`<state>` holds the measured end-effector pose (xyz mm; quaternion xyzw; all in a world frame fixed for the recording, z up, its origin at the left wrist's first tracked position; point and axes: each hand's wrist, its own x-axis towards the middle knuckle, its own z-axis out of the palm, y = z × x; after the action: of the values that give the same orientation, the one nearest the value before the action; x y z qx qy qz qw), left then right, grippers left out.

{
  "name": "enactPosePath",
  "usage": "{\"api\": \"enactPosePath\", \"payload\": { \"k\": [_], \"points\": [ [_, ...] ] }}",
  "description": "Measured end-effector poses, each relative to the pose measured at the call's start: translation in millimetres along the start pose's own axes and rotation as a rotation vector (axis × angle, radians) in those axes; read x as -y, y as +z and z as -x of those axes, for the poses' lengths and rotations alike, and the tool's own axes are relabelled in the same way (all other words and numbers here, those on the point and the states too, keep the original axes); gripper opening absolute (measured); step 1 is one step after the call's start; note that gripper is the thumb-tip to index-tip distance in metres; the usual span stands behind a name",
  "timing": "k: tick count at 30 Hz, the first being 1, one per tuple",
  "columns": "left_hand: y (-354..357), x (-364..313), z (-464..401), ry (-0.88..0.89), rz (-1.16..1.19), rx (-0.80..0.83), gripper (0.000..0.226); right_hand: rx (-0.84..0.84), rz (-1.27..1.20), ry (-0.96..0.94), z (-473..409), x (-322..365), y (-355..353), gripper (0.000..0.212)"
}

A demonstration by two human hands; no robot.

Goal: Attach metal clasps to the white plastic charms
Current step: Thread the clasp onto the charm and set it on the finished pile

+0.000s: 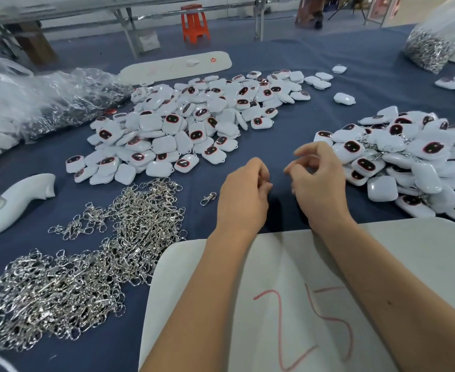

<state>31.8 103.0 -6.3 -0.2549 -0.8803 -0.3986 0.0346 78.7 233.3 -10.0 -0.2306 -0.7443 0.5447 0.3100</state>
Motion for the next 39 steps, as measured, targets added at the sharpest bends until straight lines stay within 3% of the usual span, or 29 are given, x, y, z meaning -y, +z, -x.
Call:
{"api": "enactPosePath", "payload": {
  "k": [4, 7, 16, 21, 31, 39],
  "points": [
    [-3.5, 0.3, -2.8, -0.153, 0.441, -0.166, 0.014, 0.290, 0.063, -0.124, 1.3, 2.6, 1.7, 0.021],
    [-3.9, 1.8, -1.4, -0.206, 0.503, -0.237, 0.014, 0.375, 0.046, -0.182, 3.8, 3.9, 2.5, 0.019],
    [-0.7, -2.6, 6.0, 0.100, 0.063, -0.311, 0.010, 0.266, 0.136, -0.229, 4.9, 2.2, 3.8, 0.013],
    [-2.2, 2.1, 1.8, 0.091, 0.127, -0.278, 0.009, 0.204, 0.154, -0.327, 7.7, 5.4, 4.6, 0.017],
    [-6.0, -1.9, 2.0, 0.022, 0.361, -0.173, 0.009, 0.260, 0.026, -0.232, 3.4, 3.9, 3.1, 0.015],
    [-5.1, -0.6, 1.9, 0.073, 0.368, -0.128, 0.011, 0.160, 0.174, -0.346, 6.5, 2.0, 4.6, 0.017]
  ]
}}
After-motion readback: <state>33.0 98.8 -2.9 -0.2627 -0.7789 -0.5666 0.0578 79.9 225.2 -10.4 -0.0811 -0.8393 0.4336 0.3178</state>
